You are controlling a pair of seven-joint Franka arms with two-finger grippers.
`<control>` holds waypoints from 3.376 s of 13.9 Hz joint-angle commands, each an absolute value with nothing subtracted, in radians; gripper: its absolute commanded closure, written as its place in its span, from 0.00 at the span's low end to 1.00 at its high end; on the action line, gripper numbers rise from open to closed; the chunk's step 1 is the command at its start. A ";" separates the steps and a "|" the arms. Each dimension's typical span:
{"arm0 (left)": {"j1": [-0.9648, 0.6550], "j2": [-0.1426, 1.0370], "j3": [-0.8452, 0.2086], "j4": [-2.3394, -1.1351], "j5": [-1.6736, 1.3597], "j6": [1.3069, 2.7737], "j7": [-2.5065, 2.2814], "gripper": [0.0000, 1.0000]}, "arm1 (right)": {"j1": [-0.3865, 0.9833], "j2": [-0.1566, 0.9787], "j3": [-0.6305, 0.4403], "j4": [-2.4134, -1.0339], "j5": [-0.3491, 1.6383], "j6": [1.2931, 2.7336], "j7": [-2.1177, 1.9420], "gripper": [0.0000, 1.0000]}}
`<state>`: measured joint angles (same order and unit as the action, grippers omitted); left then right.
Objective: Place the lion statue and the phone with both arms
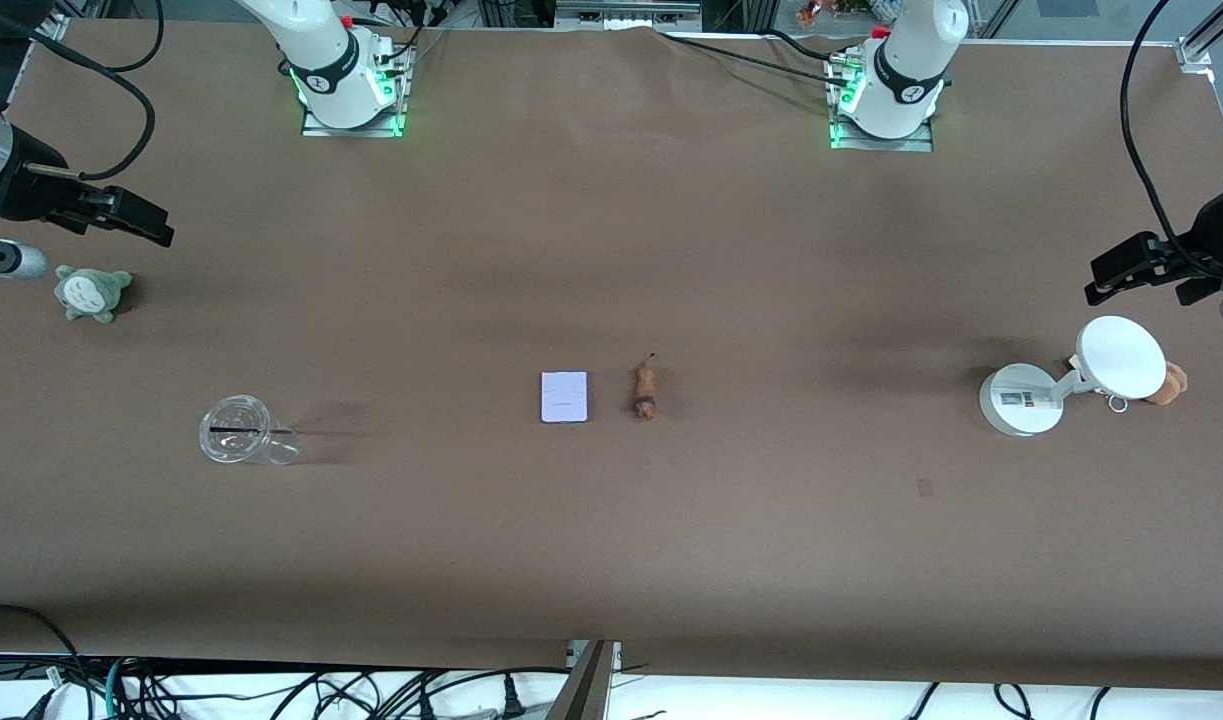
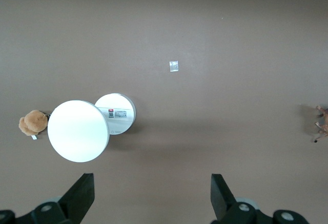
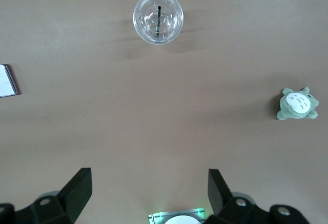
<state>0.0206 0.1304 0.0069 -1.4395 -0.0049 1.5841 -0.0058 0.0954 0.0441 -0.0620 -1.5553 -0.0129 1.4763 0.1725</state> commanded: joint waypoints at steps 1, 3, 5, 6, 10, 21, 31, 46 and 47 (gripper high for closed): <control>0.021 0.121 0.006 -1.448 -0.006 1.591 0.018 0.00 | 0.087 0.054 -0.060 -1.531 0.000 1.465 0.161 0.00; 0.021 0.123 0.006 -1.443 -0.006 1.592 0.018 0.00 | 0.087 0.054 -0.060 -1.532 0.000 1.465 0.161 0.00; 0.021 0.123 0.006 -1.442 -0.018 1.592 0.014 0.00 | 0.087 0.054 -0.060 -1.532 -0.002 1.465 0.160 0.00; 0.018 0.123 0.006 -1.442 -0.012 1.592 0.008 0.00 | 0.087 0.054 -0.060 -1.532 -0.002 1.465 0.160 0.00; 0.009 0.124 0.005 -1.425 -0.006 1.592 0.003 0.00 | 0.087 0.054 -0.060 -1.531 0.000 1.465 0.160 0.00; -0.011 0.285 0.005 -1.410 -0.015 1.656 0.003 0.00 | 0.086 0.054 -0.060 -1.532 0.000 1.465 0.161 0.00; -0.049 0.337 0.003 -1.414 -0.021 1.663 -0.033 0.00 | 0.083 0.055 -0.061 -1.531 0.000 1.466 0.156 0.00; -0.446 0.561 0.003 -1.382 -0.081 1.900 -0.658 0.00 | 0.086 0.147 -0.063 -1.532 -0.005 1.483 0.138 0.00; -0.474 0.584 0.003 -1.381 -0.081 1.943 -0.702 0.00 | 0.084 0.150 -0.063 -1.532 -0.008 1.483 0.137 0.00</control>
<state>-0.4131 0.5219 -0.0150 -1.4283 -0.0607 1.8916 -0.6187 0.0934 0.1396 -0.0659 -1.5550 -0.0128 1.4882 0.1549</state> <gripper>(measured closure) 0.000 0.000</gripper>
